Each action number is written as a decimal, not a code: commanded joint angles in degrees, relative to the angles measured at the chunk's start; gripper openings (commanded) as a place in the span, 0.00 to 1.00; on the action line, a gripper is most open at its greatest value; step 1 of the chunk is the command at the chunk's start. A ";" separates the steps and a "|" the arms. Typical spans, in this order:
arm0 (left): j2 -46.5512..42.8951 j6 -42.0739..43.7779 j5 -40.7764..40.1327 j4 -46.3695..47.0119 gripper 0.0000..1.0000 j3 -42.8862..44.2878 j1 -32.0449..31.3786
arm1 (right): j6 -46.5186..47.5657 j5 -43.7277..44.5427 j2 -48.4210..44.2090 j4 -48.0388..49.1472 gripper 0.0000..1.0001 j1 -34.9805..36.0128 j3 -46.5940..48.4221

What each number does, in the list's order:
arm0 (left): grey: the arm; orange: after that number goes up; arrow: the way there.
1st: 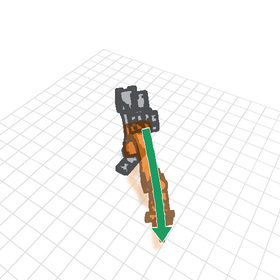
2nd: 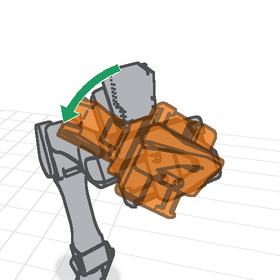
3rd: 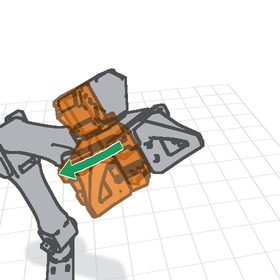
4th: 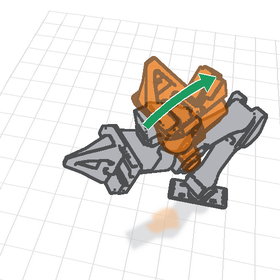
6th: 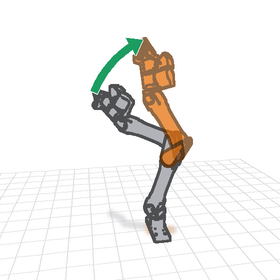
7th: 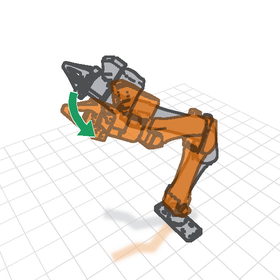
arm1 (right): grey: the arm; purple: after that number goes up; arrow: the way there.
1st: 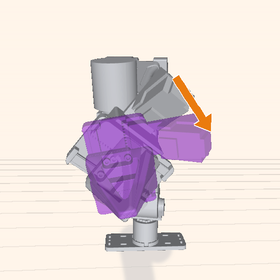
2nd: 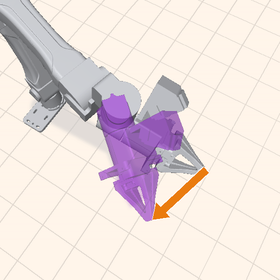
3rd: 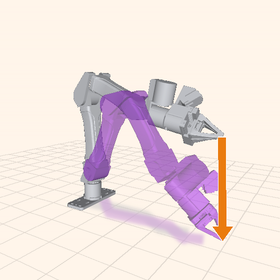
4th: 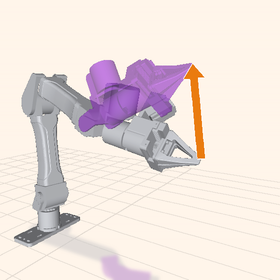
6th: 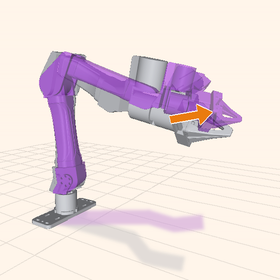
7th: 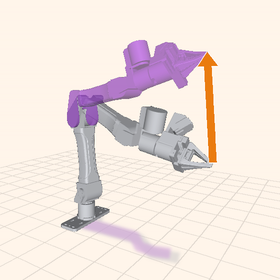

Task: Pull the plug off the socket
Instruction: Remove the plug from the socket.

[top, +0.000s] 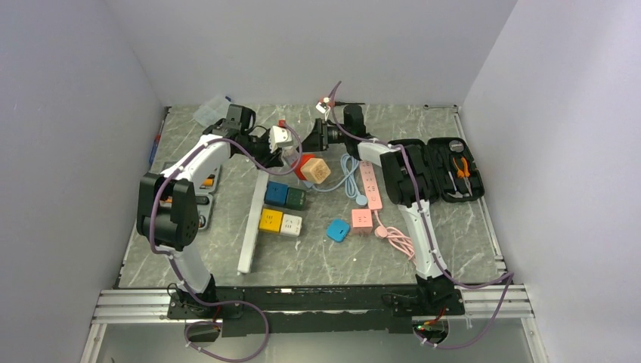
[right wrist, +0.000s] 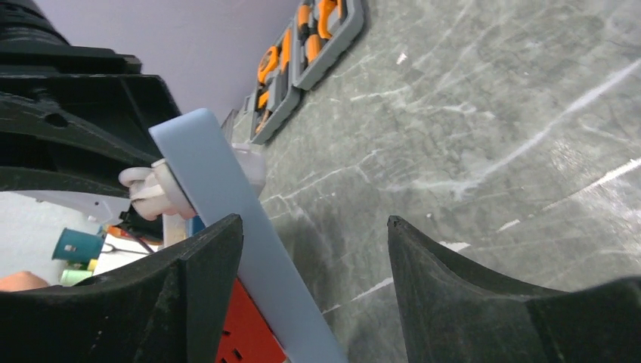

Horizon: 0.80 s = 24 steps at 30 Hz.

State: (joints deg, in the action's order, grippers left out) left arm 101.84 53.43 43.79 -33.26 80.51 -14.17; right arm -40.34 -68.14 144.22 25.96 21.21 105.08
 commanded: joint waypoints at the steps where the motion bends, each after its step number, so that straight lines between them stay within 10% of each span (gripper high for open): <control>1: -2.96 3.48 6.09 1.49 0.00 3.21 -0.92 | -9.42 -6.44 0.45 16.80 0.71 1.23 1.11; 9: -2.53 3.94 5.50 2.09 0.00 2.67 -1.12 | -28.48 -8.93 2.06 39.99 0.69 0.92 -1.73; 24: -2.62 3.70 5.99 3.21 0.00 3.32 -1.21 | -25.56 -12.26 1.03 37.68 0.58 2.09 -2.42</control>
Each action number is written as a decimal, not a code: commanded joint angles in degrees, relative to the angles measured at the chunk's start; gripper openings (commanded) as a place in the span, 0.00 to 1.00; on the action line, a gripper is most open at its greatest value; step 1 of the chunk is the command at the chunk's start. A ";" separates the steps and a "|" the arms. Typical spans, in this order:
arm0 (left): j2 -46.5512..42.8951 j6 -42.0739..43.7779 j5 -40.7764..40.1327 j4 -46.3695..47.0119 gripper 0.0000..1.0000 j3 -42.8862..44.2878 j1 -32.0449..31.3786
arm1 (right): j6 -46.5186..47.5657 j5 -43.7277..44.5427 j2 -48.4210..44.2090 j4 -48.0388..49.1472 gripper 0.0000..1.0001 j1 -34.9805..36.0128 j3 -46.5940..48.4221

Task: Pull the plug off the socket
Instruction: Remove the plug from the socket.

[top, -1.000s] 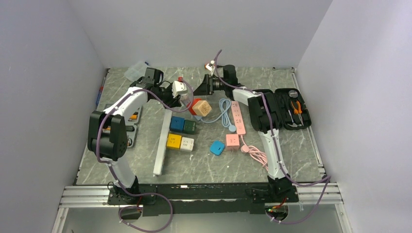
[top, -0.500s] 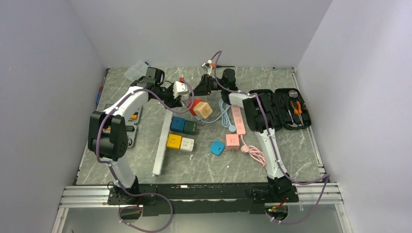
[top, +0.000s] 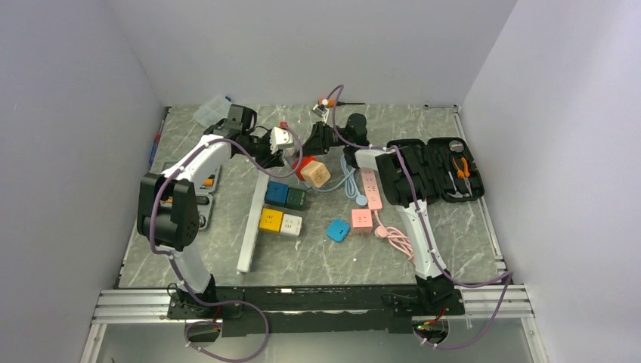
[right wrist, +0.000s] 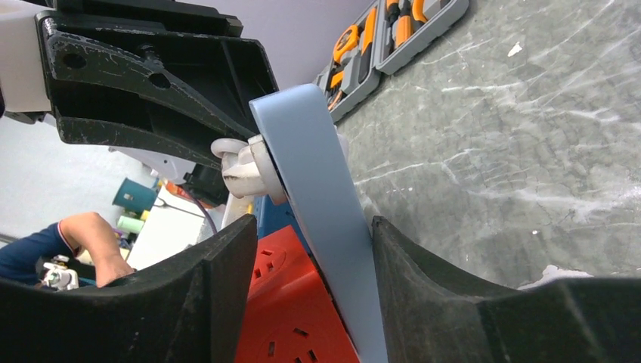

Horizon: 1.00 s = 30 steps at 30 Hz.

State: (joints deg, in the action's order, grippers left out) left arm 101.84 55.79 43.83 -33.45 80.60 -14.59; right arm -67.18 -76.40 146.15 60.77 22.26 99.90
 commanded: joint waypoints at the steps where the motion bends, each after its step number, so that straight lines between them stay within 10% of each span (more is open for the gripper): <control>1: -2.61 1.27 5.98 3.42 0.00 3.25 -0.75 | 1.58 -4.35 -0.70 2.24 0.56 1.27 3.24; 13: -1.47 4.43 3.68 1.91 0.00 5.61 -1.01 | -18.02 -8.24 -0.61 23.77 0.09 1.18 5.08; 18: -0.54 5.46 0.84 0.27 0.19 6.24 -1.23 | -15.47 -6.46 -5.61 22.40 0.00 1.27 0.97; 22: -0.22 5.18 -0.28 0.64 0.32 5.67 -1.23 | 12.68 -2.24 -14.74 -9.79 0.00 1.30 -7.91; 25: -0.03 4.15 -0.62 1.88 0.33 5.02 -1.23 | 59.41 12.73 -20.75 -63.24 0.00 3.06 -1.79; 30: 0.20 1.91 0.09 3.75 0.30 4.63 -1.23 | 64.84 22.41 -20.66 -74.28 0.00 4.04 2.29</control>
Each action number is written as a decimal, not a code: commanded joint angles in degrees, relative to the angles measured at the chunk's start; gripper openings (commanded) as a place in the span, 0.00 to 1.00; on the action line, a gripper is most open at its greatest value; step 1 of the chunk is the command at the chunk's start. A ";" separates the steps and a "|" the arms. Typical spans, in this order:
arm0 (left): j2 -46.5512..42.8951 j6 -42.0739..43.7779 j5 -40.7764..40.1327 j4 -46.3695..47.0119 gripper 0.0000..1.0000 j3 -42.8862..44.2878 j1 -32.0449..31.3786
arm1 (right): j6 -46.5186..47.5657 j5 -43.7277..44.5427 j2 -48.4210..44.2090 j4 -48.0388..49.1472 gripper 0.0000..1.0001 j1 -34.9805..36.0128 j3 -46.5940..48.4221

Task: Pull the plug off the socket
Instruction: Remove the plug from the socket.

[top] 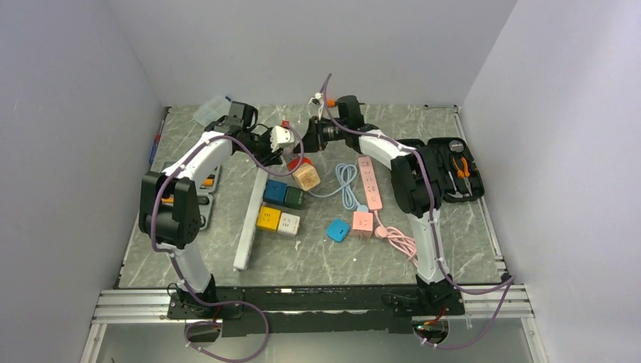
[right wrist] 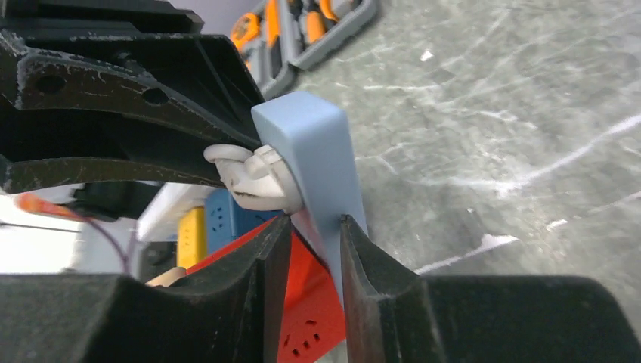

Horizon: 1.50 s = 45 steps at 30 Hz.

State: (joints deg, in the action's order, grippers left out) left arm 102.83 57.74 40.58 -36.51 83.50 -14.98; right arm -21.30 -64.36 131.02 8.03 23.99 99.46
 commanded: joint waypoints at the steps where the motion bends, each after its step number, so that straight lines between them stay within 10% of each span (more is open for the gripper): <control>1: -0.86 -0.17 3.44 7.01 0.30 1.56 -0.75 | 18.68 11.38 -6.54 -20.42 0.00 2.33 1.40; 14: -2.64 1.39 5.23 7.93 0.19 0.94 -0.38 | 18.99 20.27 -15.01 -18.87 0.00 3.05 -6.21; 22: -7.57 10.29 3.85 9.96 0.18 -4.49 -0.90 | 19.01 40.71 -21.23 -19.30 0.99 2.43 -10.28; 29: -12.27 16.39 2.42 12.67 0.17 -9.32 -1.22 | 8.35 65.84 -27.42 -14.70 1.00 1.18 -16.04; 32: -13.86 22.07 1.47 11.15 0.17 -10.89 -1.83 | 5.52 46.74 -25.66 -12.37 0.99 -4.42 -17.74; 34: -14.41 25.51 1.00 9.05 0.17 -10.78 -2.33 | 4.35 36.07 -24.75 -10.04 0.79 -6.02 -18.78; 45: -18.09 31.19 -2.81 15.49 0.13 -16.81 -4.90 | 12.40 30.70 -31.47 -4.67 0.71 -1.55 -25.49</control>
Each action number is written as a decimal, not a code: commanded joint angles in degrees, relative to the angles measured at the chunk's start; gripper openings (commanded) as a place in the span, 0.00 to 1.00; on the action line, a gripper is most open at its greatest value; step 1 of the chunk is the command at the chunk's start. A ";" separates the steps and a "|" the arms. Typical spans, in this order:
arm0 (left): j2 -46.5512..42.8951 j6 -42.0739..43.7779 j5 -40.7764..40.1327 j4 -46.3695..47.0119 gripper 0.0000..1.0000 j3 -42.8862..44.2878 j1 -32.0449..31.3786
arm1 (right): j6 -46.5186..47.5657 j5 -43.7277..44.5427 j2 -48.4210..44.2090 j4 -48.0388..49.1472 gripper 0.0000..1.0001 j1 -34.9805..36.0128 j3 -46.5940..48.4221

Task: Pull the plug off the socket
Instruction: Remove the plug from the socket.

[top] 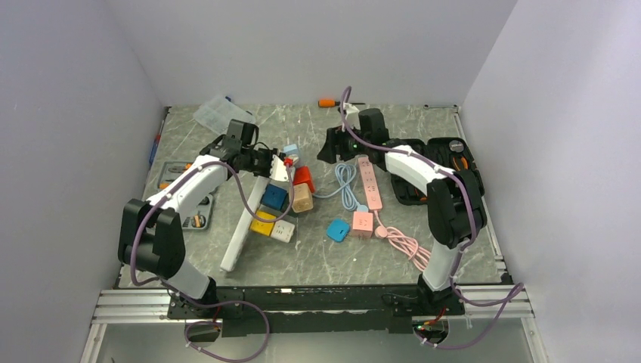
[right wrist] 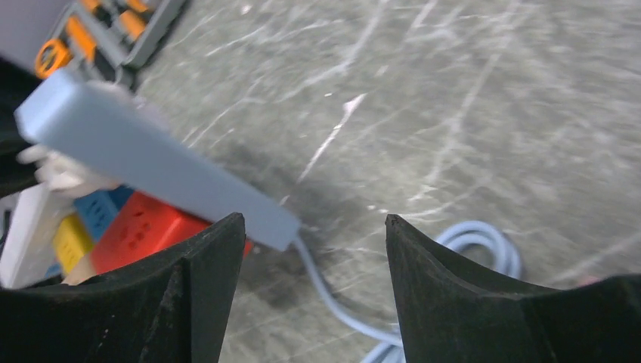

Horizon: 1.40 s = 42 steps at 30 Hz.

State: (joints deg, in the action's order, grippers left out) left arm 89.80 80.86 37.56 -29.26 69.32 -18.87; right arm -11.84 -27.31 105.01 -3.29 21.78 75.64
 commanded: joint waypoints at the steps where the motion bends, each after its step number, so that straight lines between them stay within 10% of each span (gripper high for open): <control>1: -5.59 7.80 -0.10 9.21 0.13 -3.37 -1.26 | 3.53 -6.89 -5.59 6.57 0.71 0.81 -1.48; 34: -8.62 -11.81 0.14 18.05 0.09 -6.28 -2.84 | 5.81 -23.31 5.86 17.39 0.75 7.81 10.01; 42: -8.49 -10.97 0.40 15.77 0.09 -5.40 -2.79 | 5.63 -25.00 7.54 16.64 0.42 7.83 10.88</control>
State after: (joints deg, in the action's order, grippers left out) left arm 85.10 68.27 34.02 -15.75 61.21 -21.32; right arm -6.81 -49.71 112.53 11.49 29.63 84.18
